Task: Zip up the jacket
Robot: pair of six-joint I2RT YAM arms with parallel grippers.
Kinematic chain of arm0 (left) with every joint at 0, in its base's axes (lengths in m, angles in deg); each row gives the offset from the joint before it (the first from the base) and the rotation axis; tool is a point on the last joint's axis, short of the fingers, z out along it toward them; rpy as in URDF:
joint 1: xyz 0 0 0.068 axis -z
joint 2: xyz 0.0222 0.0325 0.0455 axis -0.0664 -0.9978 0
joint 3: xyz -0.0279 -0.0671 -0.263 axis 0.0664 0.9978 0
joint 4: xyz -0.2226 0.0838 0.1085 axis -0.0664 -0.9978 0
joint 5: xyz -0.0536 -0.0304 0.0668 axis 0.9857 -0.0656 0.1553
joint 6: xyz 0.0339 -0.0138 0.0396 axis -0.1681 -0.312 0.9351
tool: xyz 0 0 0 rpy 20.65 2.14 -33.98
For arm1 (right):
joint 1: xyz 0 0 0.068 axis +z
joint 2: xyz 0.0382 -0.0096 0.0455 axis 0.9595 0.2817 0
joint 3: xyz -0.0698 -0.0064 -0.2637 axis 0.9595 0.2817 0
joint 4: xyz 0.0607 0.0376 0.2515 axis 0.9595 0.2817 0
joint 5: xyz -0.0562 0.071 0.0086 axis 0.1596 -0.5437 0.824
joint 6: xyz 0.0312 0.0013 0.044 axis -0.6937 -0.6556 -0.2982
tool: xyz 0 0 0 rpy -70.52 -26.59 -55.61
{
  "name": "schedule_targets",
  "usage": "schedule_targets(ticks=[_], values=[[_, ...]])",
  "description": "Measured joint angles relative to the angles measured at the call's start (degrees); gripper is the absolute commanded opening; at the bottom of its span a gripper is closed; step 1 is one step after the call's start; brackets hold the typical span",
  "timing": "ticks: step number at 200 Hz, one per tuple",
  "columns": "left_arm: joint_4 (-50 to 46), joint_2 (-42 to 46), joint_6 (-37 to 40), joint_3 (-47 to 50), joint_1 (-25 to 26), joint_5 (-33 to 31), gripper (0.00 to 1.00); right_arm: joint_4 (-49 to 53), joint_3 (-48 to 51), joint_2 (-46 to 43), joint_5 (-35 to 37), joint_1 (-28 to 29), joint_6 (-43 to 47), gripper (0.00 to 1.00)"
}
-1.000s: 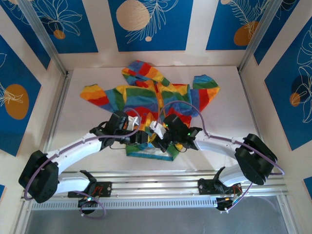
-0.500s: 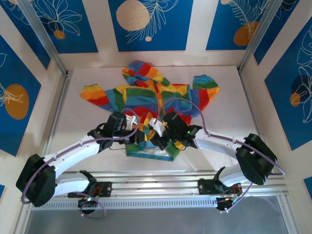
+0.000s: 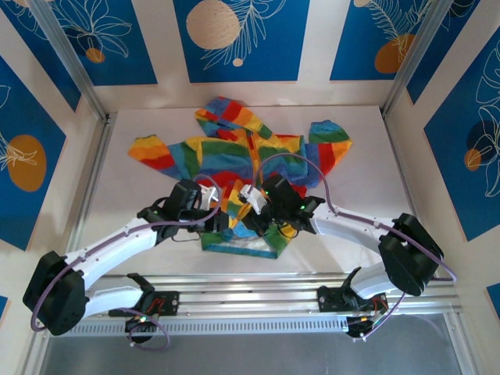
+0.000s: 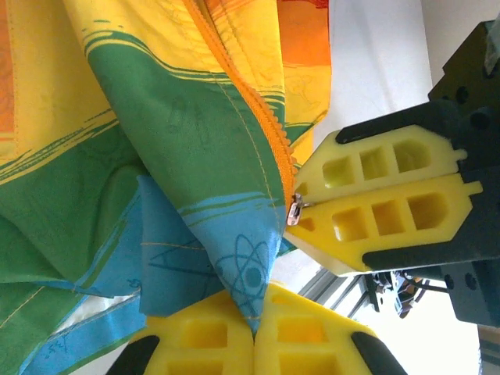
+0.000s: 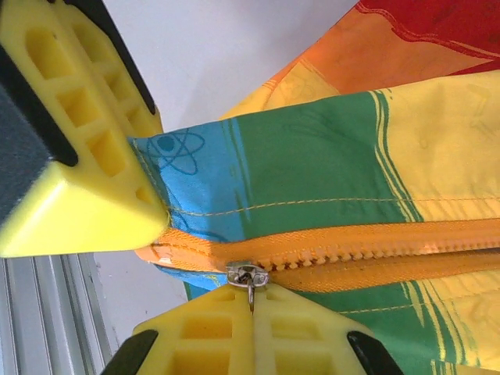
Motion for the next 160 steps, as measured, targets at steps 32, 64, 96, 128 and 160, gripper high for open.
schedule_targets(ticks=[32, 64, 96, 128, 160], values=[[-1.1, 1.2, 0.3, -0.1, 0.0, -0.2, 0.0, 0.7, -0.7, 0.2, 0.1, -0.5, -0.2, 0.0], [-2.4, 2.0, 0.3, -0.1, 0.0, -0.8, 0.0, 1.0, -1.6, 1.4, 0.2, -0.7, -0.4, 0.0], [-3.4, 3.0, 0.3, -0.1, 0.0, -1.7, 0.0, 1.7, -3.2, 2.8, 0.5, -1.2, -0.6, 0.0], [-4.5, 4.0, 0.3, 0.0, 0.0, -2.9, 0.0, 2.8, -5.2, 4.4, 0.9, -2.2, -0.7, 0.0], [-5.2, 4.6, 0.2, 0.0, 0.0, -4.1, 0.0, 3.6, -7.1, 6.6, 1.0, -3.3, -1.0, 0.0]])
